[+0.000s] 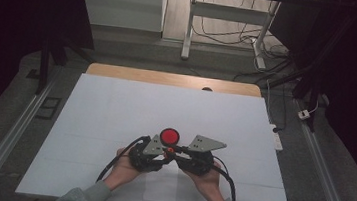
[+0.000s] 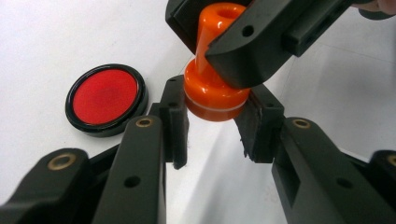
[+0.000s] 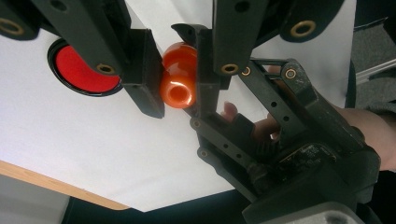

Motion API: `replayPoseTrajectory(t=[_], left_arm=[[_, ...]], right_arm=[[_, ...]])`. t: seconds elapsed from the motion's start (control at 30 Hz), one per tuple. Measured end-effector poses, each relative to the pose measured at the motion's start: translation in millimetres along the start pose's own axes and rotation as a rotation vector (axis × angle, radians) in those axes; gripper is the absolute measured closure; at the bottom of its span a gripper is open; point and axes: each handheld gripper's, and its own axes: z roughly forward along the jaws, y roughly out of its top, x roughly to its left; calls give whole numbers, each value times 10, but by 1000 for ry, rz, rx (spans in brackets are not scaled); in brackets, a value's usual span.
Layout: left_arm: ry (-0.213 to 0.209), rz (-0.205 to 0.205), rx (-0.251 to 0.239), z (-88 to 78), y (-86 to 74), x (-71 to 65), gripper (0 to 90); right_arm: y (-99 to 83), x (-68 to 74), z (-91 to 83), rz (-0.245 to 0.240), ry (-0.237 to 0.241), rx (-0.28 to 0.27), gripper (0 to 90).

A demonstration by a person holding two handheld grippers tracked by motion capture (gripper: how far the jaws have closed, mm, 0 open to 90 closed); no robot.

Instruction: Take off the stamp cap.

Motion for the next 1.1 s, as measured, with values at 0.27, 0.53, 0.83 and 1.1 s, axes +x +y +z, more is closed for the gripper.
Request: replayPoseTrajectory(t=[0.27,0.53,0.83,1.1], left_arm=[[3,5,14,2,2,0,650],[1,10,30,13,1,-2,650],[-1,6,29,30,-10,4,651],[-9,6,30,33,-24,15,651]], right_arm=[[-7,-8,4,15,1,1,723],[-19,-8,14,16,3,7,724],[-25,2,25,13,-8,16,724],[-39,13,38,15,-13,7,725]])
